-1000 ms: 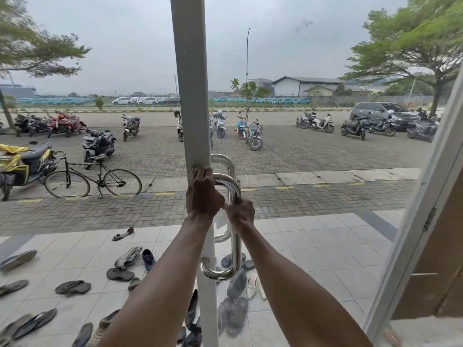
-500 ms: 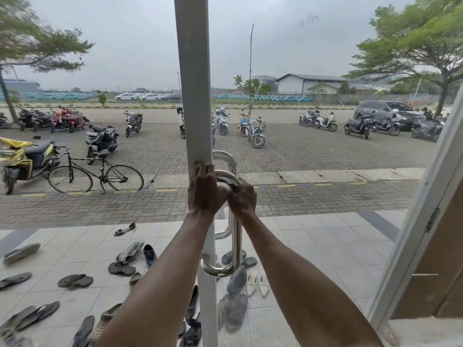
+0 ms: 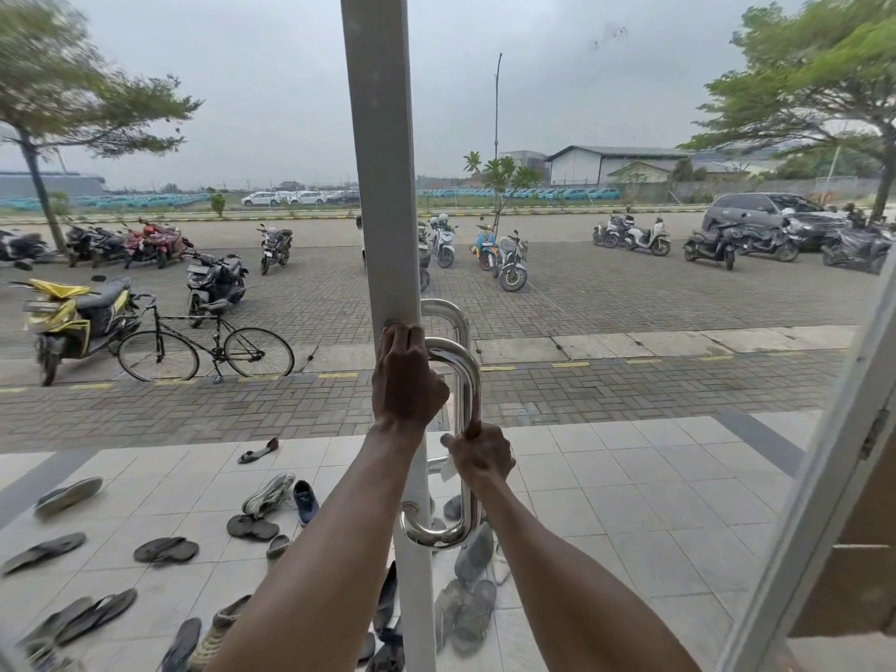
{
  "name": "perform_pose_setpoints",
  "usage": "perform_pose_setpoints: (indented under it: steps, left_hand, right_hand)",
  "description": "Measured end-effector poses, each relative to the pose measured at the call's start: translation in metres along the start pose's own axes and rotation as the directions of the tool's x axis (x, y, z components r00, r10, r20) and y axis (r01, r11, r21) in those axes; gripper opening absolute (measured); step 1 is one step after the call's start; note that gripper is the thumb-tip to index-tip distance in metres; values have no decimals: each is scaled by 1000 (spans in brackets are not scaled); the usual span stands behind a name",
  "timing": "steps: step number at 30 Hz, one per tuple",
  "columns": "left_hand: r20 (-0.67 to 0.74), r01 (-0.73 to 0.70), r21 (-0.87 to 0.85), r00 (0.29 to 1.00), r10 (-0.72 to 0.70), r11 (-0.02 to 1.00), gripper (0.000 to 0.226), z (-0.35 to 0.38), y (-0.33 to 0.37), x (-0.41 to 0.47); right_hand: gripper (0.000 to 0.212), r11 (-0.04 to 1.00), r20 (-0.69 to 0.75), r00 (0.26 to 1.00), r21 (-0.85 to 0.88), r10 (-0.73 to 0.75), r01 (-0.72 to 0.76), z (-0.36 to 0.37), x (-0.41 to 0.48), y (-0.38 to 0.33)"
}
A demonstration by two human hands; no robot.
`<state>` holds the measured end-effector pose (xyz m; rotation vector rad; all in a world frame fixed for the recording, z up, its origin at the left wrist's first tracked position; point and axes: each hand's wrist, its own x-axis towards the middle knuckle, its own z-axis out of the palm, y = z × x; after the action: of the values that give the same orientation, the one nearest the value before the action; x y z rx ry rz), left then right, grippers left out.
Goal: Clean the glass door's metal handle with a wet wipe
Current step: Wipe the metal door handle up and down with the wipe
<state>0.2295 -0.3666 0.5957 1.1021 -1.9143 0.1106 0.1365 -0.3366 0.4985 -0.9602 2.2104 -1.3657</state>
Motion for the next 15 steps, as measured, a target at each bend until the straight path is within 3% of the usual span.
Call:
perform_pose_setpoints:
  steps: [5, 8, 15]
  left_hand:
    - [-29, 18, 5, 999, -17, 1000, 46, 2, 1, 2]
    - [-53, 8, -14, 999, -8, 1000, 51, 3, 2, 1]
    - [-37, 6, -9, 999, -7, 1000, 49, 7, -1, 1]
  right_hand:
    - [29, 960, -186, 974, 220, -131, 171, -18, 4, -56]
    - [14, 949, -242, 944, 166, -223, 266, -21, 12, -72]
    - [17, 986, -223, 971, 124, -82, 112, 2, 7, -34]
